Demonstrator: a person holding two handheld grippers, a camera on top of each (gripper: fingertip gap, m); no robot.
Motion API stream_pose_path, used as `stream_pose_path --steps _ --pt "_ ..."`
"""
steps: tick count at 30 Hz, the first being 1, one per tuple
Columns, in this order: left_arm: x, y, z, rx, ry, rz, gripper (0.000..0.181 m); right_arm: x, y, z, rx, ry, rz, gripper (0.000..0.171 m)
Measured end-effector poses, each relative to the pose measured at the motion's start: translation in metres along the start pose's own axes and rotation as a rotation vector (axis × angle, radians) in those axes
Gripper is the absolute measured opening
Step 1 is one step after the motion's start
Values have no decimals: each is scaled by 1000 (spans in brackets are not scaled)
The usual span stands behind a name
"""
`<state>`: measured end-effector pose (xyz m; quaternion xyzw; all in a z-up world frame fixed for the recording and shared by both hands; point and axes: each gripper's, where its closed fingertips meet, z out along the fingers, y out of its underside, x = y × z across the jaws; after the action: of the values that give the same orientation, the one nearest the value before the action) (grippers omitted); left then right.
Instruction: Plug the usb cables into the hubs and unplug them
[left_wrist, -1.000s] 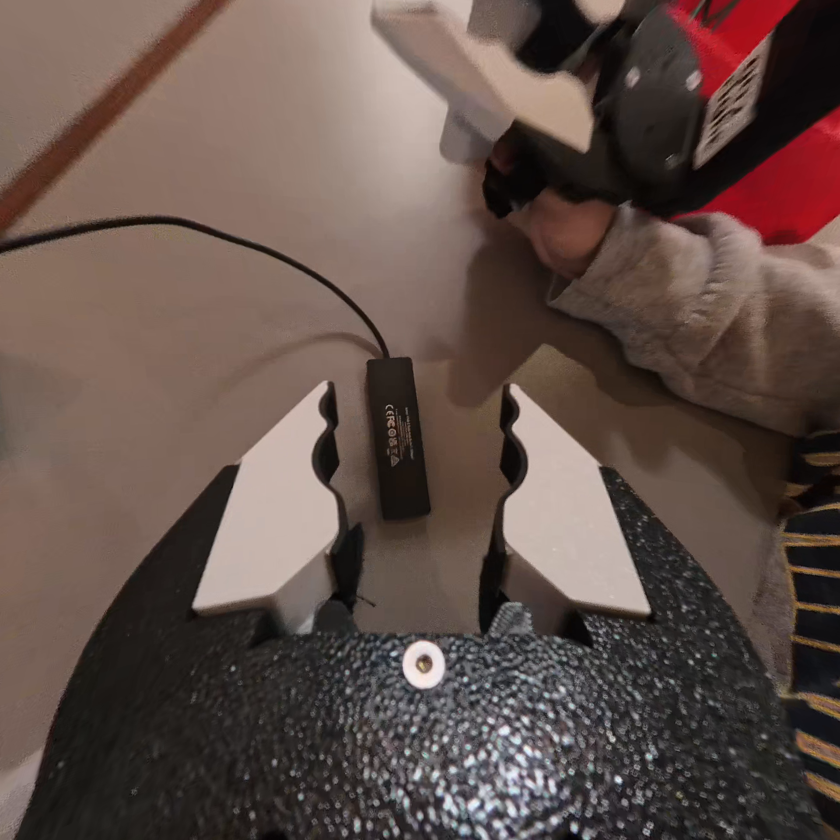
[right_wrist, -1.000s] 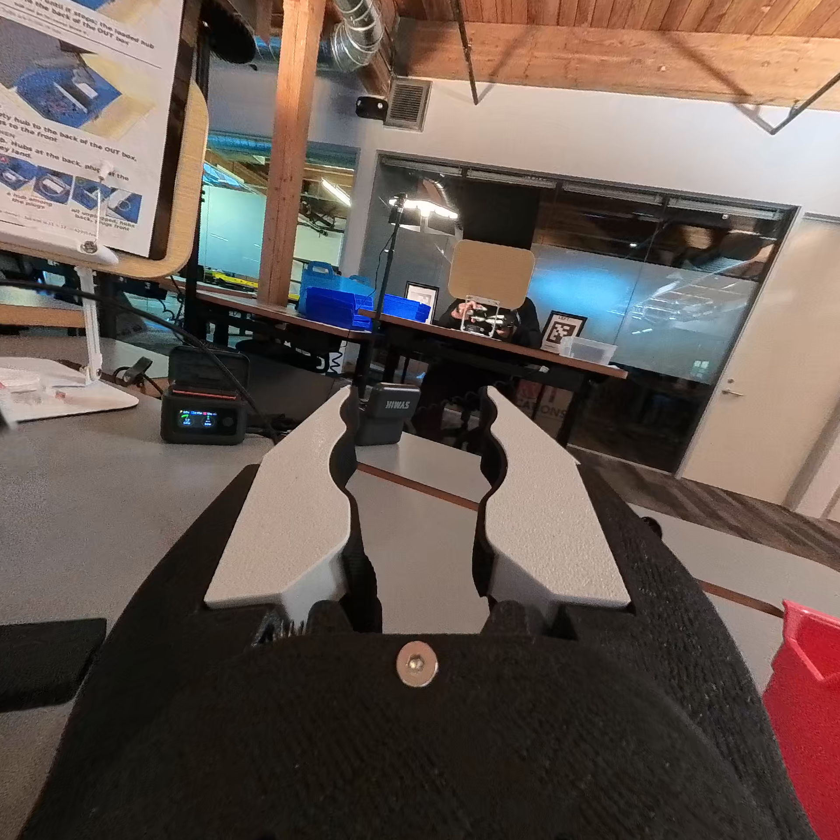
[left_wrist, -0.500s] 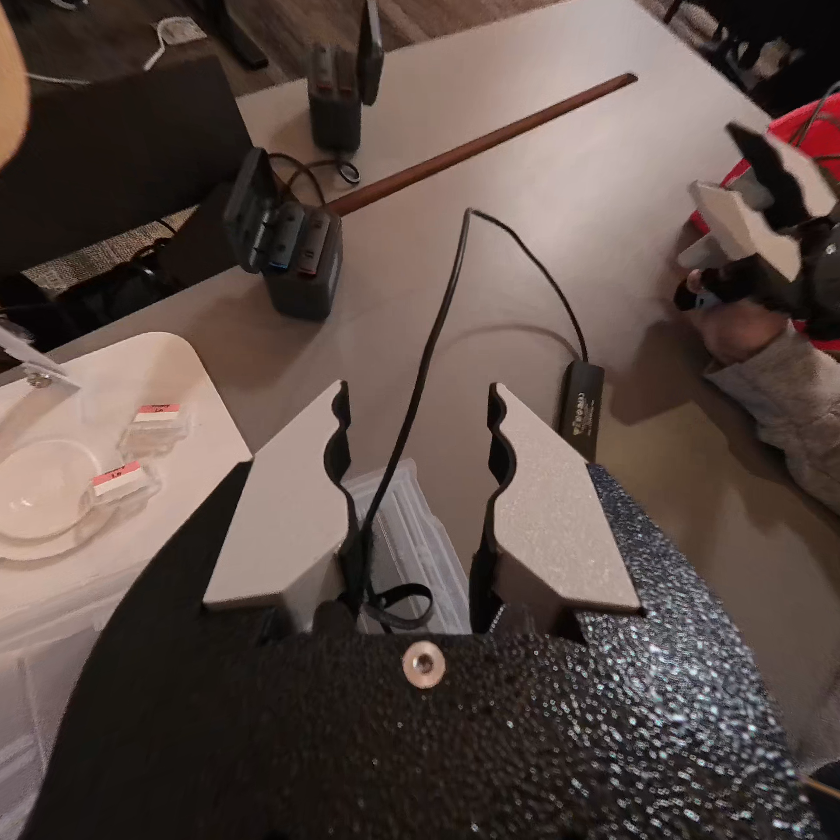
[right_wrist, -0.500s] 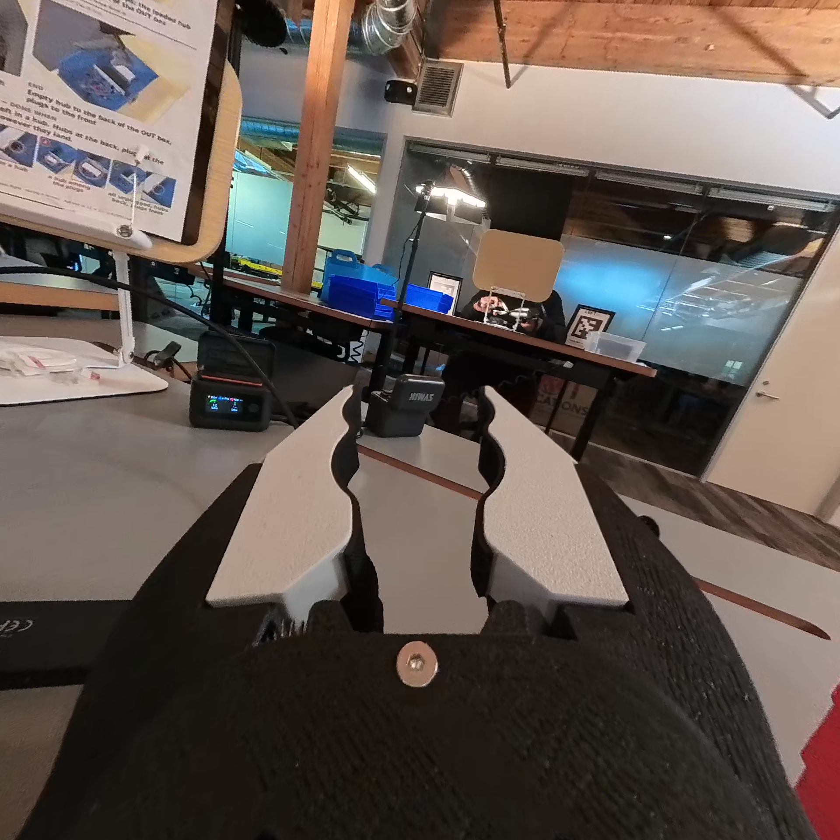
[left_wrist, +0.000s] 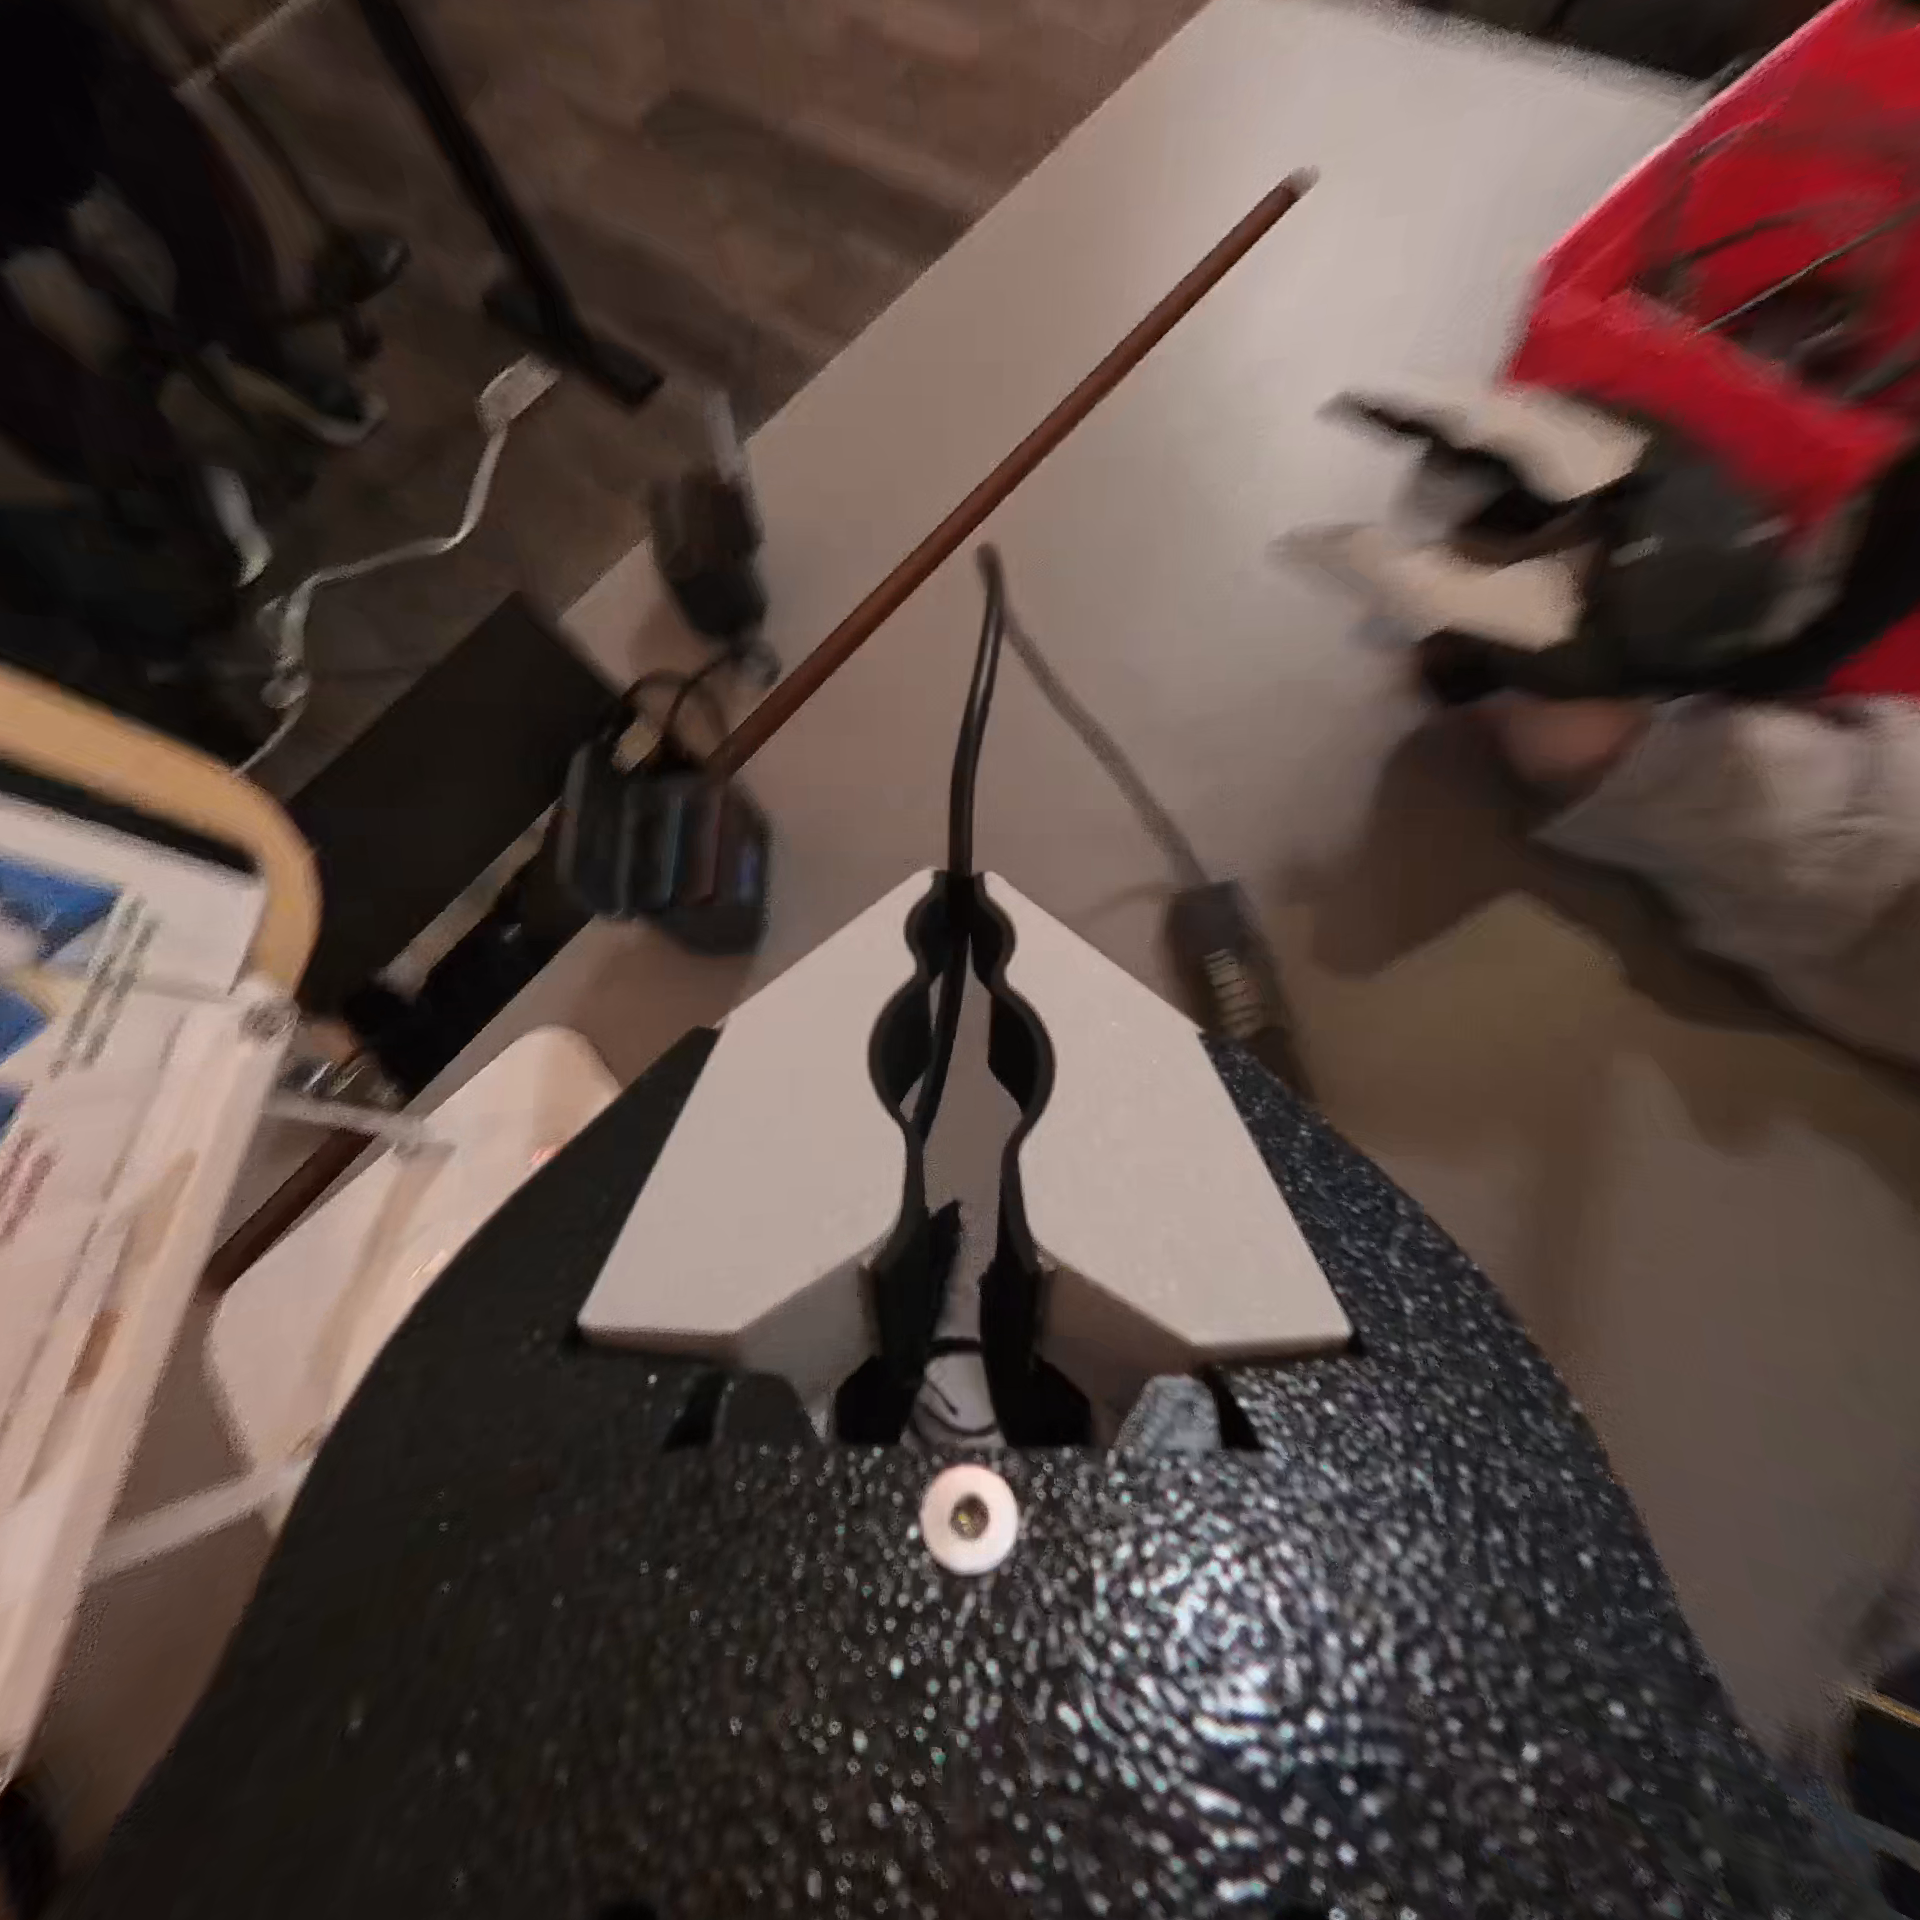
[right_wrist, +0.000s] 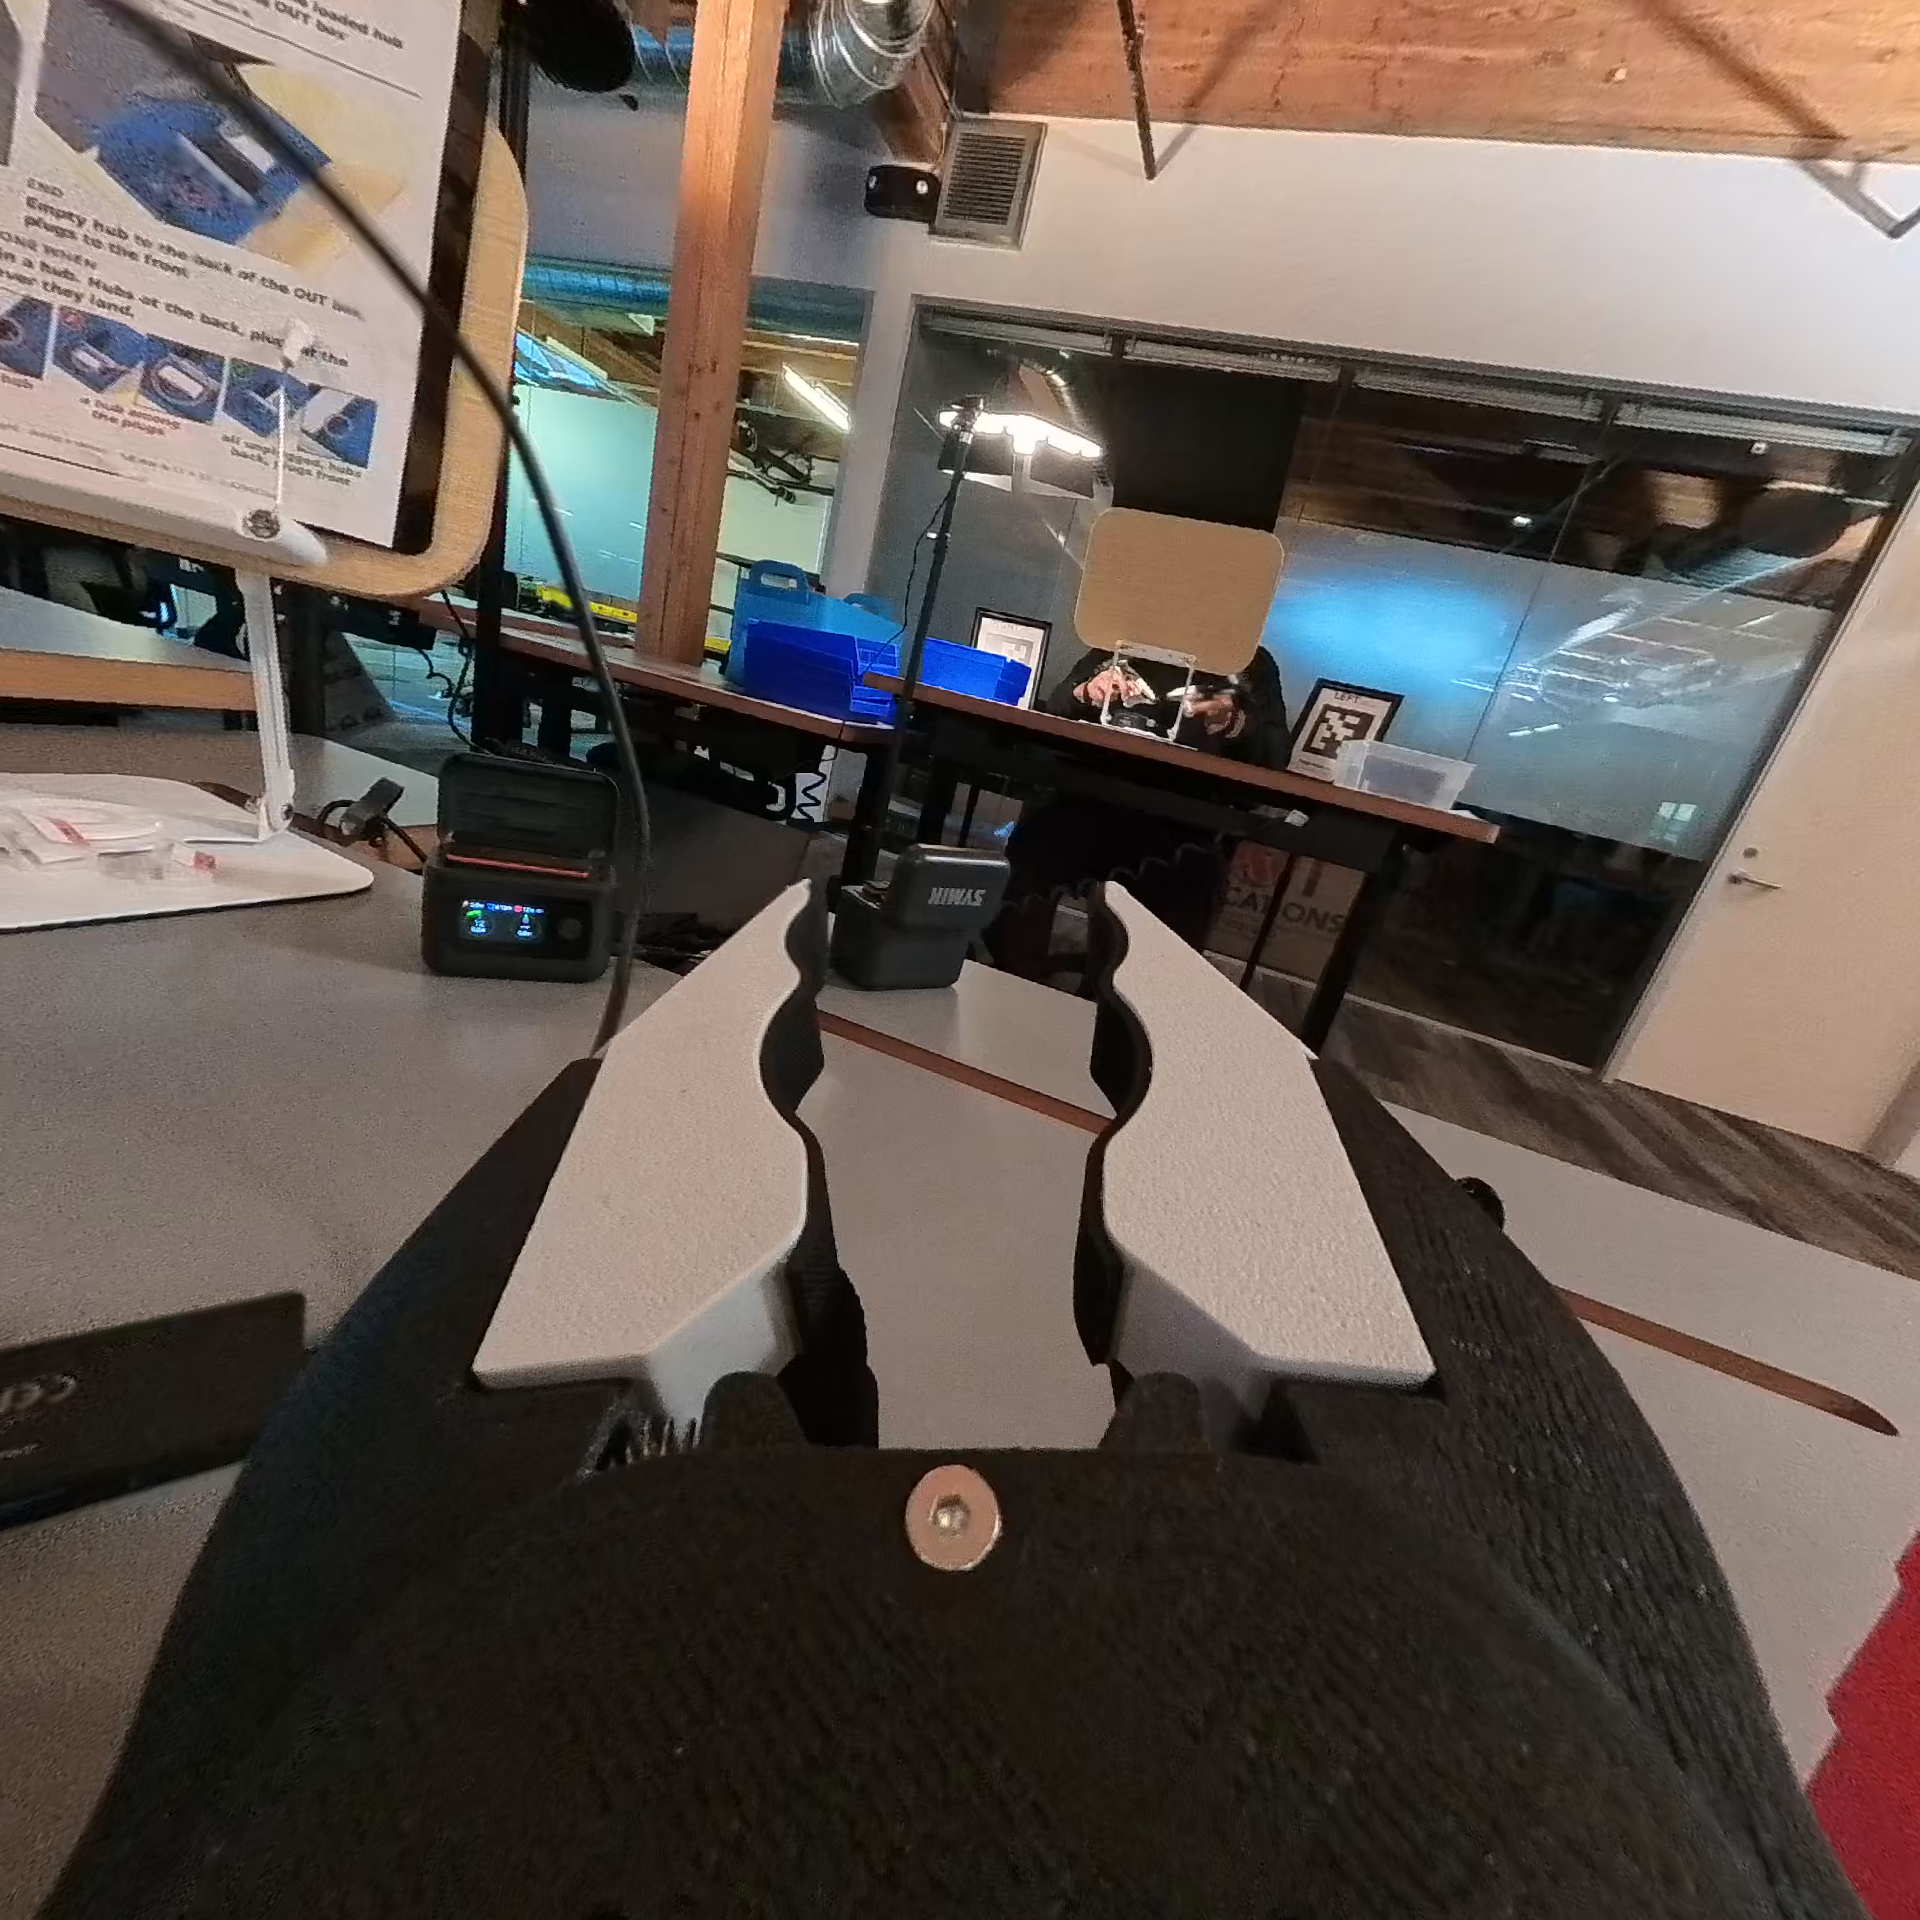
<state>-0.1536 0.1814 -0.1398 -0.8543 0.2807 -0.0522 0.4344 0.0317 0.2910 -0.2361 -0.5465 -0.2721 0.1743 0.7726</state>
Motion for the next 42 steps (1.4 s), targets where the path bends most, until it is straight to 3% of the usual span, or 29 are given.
stream_pose_path --steps 1,4,7,13,16,19,21,26,30,33,37,39,42 --pt "15 -15 -7 39 67 -10 0 1 0 0 0 2 1 48" --pt "43 -49 -17 133 233 -53 0 3 0 -1 0 9 5 48" --pt "54 -58 -6 157 366 -142 1 6 0 -2 1 15 8 48" --pt "36 -8 65 84 375 -319 1 11 0 -4 2 29 12 47" --pt "29 22 75 8 403 -378 4 14 0 -6 2 46 3 48" --pt "15 37 51 -38 377 -413 61 20 -5 -8 27 74 16 51" --pt "4 43 21 -35 322 -380 74 22 -5 -9 35 78 42 52" --pt "-24 81 -62 -109 96 -288 68 18 -2 -6 21 57 54 52" --pt "-21 143 -103 -286 5 -240 62 10 0 -4 8 32 24 51" --pt "4 201 -118 -490 77 -127 60 8 1 -4 2 22 16 50" --pt "-2 281 -135 -794 -4 112 59 8 3 -4 -6 21 19 50" --pt "4 304 -136 -850 39 147 58 8 4 -4 -7 19 23 50" --pt "17 318 -124 -805 122 116 52 6 4 -4 -10 12 25 50"
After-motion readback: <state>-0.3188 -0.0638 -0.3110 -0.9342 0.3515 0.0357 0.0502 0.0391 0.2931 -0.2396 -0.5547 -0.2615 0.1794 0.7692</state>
